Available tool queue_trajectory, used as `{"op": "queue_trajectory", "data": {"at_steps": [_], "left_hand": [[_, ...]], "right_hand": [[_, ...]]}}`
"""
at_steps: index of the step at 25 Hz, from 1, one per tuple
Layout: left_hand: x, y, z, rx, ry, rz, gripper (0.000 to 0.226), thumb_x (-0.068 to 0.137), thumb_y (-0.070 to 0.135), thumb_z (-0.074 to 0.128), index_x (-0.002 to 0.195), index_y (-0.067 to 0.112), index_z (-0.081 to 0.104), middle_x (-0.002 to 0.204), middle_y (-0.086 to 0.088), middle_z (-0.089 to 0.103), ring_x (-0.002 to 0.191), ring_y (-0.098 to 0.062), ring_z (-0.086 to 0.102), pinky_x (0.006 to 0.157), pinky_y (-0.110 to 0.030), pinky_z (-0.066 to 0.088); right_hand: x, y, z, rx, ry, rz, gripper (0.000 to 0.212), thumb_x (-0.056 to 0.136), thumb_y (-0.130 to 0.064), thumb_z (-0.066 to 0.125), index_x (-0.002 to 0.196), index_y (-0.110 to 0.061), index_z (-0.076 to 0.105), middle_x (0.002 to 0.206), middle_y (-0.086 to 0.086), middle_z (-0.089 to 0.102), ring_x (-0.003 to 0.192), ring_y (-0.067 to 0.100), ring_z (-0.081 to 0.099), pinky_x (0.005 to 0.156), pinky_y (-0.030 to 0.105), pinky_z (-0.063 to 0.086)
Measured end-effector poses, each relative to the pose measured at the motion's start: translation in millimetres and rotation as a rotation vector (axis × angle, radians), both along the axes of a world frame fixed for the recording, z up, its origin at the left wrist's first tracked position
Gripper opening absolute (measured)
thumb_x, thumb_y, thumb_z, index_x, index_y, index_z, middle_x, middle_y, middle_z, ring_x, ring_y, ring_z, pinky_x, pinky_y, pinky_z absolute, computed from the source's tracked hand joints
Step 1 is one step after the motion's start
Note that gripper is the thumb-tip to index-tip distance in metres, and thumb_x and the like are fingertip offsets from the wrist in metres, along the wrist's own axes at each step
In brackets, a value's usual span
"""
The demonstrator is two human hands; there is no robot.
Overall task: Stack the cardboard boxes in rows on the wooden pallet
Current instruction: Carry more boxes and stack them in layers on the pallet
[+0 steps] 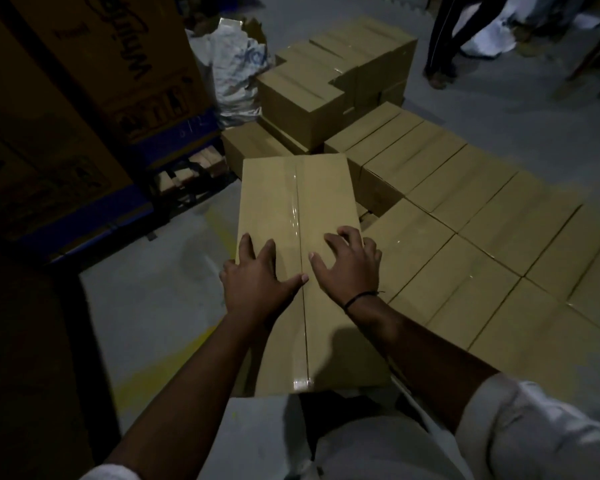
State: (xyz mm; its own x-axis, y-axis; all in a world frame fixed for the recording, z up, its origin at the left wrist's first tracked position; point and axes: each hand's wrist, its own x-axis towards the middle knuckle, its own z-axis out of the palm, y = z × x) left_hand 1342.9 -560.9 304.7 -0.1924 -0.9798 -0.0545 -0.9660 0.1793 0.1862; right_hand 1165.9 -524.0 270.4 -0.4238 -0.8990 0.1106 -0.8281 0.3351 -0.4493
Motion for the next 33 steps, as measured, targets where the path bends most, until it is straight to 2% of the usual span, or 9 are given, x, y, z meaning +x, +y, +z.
{"op": "queue_trajectory", "data": {"at_steps": [5,9,13,17,23,29,33], "left_hand": [[10.6,-102.8,-1.1,0.064,-0.044,0.001,0.105,0.064,0.093,0.048,0.151,0.038,0.031,0.166,-0.005,0.012,0.134,-0.047,0.040,0.109,-0.056,0.035],[8.1,-181.3,-5.1,0.085,-0.052,-0.044,0.107,0.065,0.094,0.047,0.153,0.037,0.030,0.166,-0.005,0.013,0.134,-0.046,0.040,0.109,-0.056,0.037],[5.3,-236.3,-12.8,0.122,-0.027,-0.080,0.108,0.063,0.094,0.050,0.153,0.037,0.030,0.165,-0.004,0.013,0.132,-0.047,0.043,0.106,-0.055,0.040],[1.5,-297.3,-24.4,0.158,-0.038,-0.186,0.109,0.063,0.095,0.049,0.152,0.035,0.032,0.164,-0.004,0.014,0.131,-0.047,0.044,0.106,-0.056,0.039],[1.7,-396.8,-32.1,0.260,-0.003,-0.405,0.114,0.061,0.095,0.053,0.154,0.033,0.029,0.165,-0.011,0.006,0.134,-0.050,0.040,0.110,-0.055,0.035],[-7.3,-480.6,-6.2,0.329,-0.025,-0.682,0.119,0.063,0.095,0.053,0.159,0.034,0.019,0.166,-0.021,-0.004,0.146,-0.053,0.017,0.115,-0.058,0.026],[-18.4,-497.4,5.6,0.330,-0.026,-0.768,0.119,0.065,0.094,0.051,0.160,0.035,0.011,0.167,-0.018,-0.006,0.145,-0.055,0.015,0.116,-0.059,0.021]], "right_hand": [[11.8,-102.0,-9.0,0.038,-0.046,-0.019,0.054,0.085,-0.063,0.052,0.129,-0.033,0.060,0.141,-0.009,0.044,0.125,0.030,0.042,0.103,0.046,0.037],[7.9,-172.0,-11.3,0.098,-0.060,-0.020,0.054,0.086,-0.059,0.055,0.133,-0.033,0.057,0.146,-0.007,0.042,0.129,0.030,0.039,0.104,0.045,0.033],[6.3,-214.6,-12.8,0.157,-0.028,-0.050,0.055,0.086,-0.060,0.055,0.134,-0.032,0.057,0.149,-0.006,0.039,0.133,0.033,0.035,0.106,0.046,0.033],[11.5,-253.3,-30.5,0.101,0.011,-0.137,0.056,0.079,-0.060,0.060,0.122,-0.025,0.067,0.138,0.001,0.052,0.120,0.039,0.049,0.093,0.048,0.042],[31.2,-312.4,-22.8,0.246,-0.055,-0.362,0.061,0.084,-0.066,0.054,0.134,-0.031,0.056,0.149,-0.004,0.037,0.133,0.038,0.032,0.109,0.048,0.030],[60.1,-357.8,6.5,0.217,-0.037,-0.648,0.064,0.081,-0.069,0.051,0.132,-0.032,0.057,0.148,-0.006,0.038,0.130,0.036,0.040,0.106,0.052,0.035],[66.6,-373.3,15.5,0.160,-0.085,-0.780,0.062,0.081,-0.066,0.057,0.131,-0.030,0.059,0.147,-0.006,0.040,0.126,0.034,0.043,0.103,0.046,0.037]]}}
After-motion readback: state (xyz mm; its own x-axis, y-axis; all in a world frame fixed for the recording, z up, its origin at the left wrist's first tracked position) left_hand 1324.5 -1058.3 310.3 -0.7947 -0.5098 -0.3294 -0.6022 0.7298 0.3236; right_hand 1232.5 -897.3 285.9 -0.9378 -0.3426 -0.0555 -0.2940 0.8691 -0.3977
